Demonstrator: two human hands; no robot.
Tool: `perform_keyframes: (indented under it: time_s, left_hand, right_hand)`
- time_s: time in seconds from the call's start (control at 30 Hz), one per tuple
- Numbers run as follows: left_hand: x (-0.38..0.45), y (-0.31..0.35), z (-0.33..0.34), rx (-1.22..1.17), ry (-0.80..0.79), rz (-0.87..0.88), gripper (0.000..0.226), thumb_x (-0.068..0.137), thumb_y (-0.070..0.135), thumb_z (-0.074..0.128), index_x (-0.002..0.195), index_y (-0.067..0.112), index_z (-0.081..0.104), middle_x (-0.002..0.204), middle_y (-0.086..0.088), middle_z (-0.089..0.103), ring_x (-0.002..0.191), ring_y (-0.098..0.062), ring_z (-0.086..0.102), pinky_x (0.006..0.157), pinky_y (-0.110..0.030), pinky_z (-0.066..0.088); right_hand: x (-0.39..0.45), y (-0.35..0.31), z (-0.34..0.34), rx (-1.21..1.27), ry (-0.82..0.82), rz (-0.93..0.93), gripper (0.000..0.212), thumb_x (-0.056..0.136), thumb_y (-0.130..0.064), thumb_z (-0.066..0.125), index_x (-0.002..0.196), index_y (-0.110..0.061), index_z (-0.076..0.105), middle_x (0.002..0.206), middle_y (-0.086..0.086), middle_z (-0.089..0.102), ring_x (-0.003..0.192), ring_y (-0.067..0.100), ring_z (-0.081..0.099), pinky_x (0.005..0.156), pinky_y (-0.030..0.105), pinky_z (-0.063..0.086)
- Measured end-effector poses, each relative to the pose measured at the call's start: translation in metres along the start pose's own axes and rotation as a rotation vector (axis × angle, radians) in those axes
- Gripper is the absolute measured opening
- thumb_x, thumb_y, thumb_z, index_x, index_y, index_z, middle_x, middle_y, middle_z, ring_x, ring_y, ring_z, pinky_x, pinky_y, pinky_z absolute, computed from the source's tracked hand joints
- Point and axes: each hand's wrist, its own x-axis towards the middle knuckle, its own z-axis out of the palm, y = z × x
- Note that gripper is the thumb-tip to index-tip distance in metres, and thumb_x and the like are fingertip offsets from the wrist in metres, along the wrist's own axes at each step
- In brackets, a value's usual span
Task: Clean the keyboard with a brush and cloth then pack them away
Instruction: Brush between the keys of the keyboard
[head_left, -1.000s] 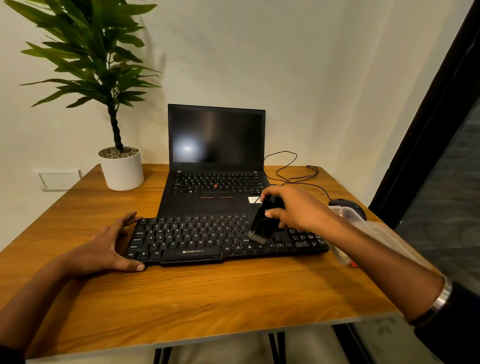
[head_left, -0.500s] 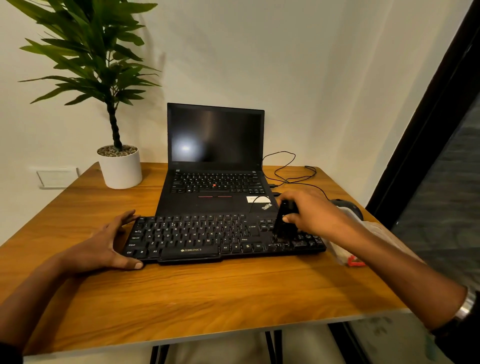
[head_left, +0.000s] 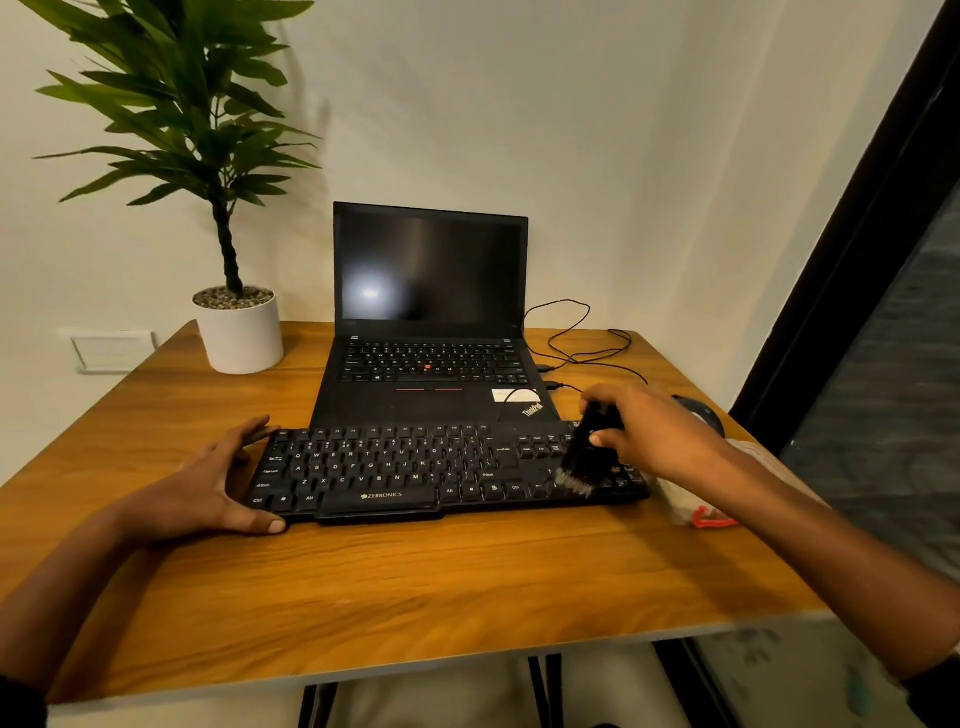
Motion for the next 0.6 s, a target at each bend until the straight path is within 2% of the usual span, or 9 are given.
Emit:
perform_keyframes:
  time_s: [0.1, 0.3, 0.37, 0.5, 0.57, 0.6]
  left_hand:
    - [0.000, -0.001, 0.000, -0.005, 0.007, -0.004, 0.121, 0.038, 0.062, 0.093, 0.125, 0.079, 0.011, 0.147, -0.004, 0.031, 0.130, -0.024, 0.039, 0.105, -0.052, 0.043]
    - [0.000, -0.002, 0.000, 0.001, -0.002, -0.006, 0.122, 0.039, 0.062, 0.093, 0.128, 0.077, 0.011, 0.150, -0.003, 0.029, 0.131, -0.023, 0.039, 0.106, -0.052, 0.043]
    - [0.000, -0.003, 0.000, 0.007, 0.004, -0.013, 0.122, 0.039, 0.063, 0.093, 0.127, 0.078, 0.010, 0.148, -0.004, 0.030, 0.130, -0.024, 0.040, 0.106, -0.052, 0.043]
    - [0.001, -0.003, 0.000, 0.011, 0.005, -0.003, 0.124, 0.039, 0.062, 0.093, 0.132, 0.075, 0.011, 0.150, -0.002, 0.029, 0.132, -0.023, 0.038, 0.107, -0.052, 0.042]
    - [0.001, -0.004, 0.000, 0.018, 0.000, -0.003, 0.125, 0.040, 0.062, 0.093, 0.132, 0.075, 0.010, 0.152, -0.001, 0.028, 0.133, -0.023, 0.038, 0.106, -0.052, 0.042]
    - [0.001, -0.004, -0.001, 0.019, -0.002, -0.005, 0.124, 0.040, 0.062, 0.093, 0.131, 0.076, 0.010, 0.151, -0.002, 0.028, 0.132, -0.023, 0.038, 0.106, -0.052, 0.043]
  right_hand:
    - [0.002, 0.000, -0.005, -0.038, 0.057, 0.003, 0.034, 0.087, -0.014, 0.066, 0.119, -0.024, 0.059, 0.119, 0.003, 0.062, 0.109, 0.020, 0.055, 0.076, 0.026, 0.040]
    - [0.007, -0.028, 0.012, 0.033, 0.016, -0.057, 0.035, 0.087, -0.020, 0.067, 0.119, -0.030, 0.059, 0.119, 0.001, 0.061, 0.110, 0.021, 0.055, 0.083, 0.032, 0.046]
    - [0.009, -0.033, 0.011, 0.085, -0.001, -0.080, 0.033, 0.086, -0.020, 0.068, 0.116, -0.032, 0.060, 0.118, 0.000, 0.061, 0.104, 0.019, 0.058, 0.081, 0.032, 0.050]
    - [0.013, -0.023, 0.001, 0.170, -0.066, -0.062, 0.030, 0.087, -0.014, 0.067, 0.112, -0.029, 0.060, 0.107, -0.002, 0.057, 0.073, 0.011, 0.063, 0.060, 0.022, 0.051]
    - [0.016, -0.016, 0.001, 0.160, -0.091, -0.047, 0.031, 0.086, -0.011, 0.066, 0.113, -0.027, 0.061, 0.106, -0.003, 0.056, 0.077, 0.013, 0.062, 0.062, 0.024, 0.053]
    - [0.019, -0.012, 0.003, 0.142, -0.086, -0.047, 0.031, 0.086, -0.010, 0.066, 0.113, -0.025, 0.061, 0.108, -0.002, 0.056, 0.083, 0.014, 0.061, 0.068, 0.027, 0.054]
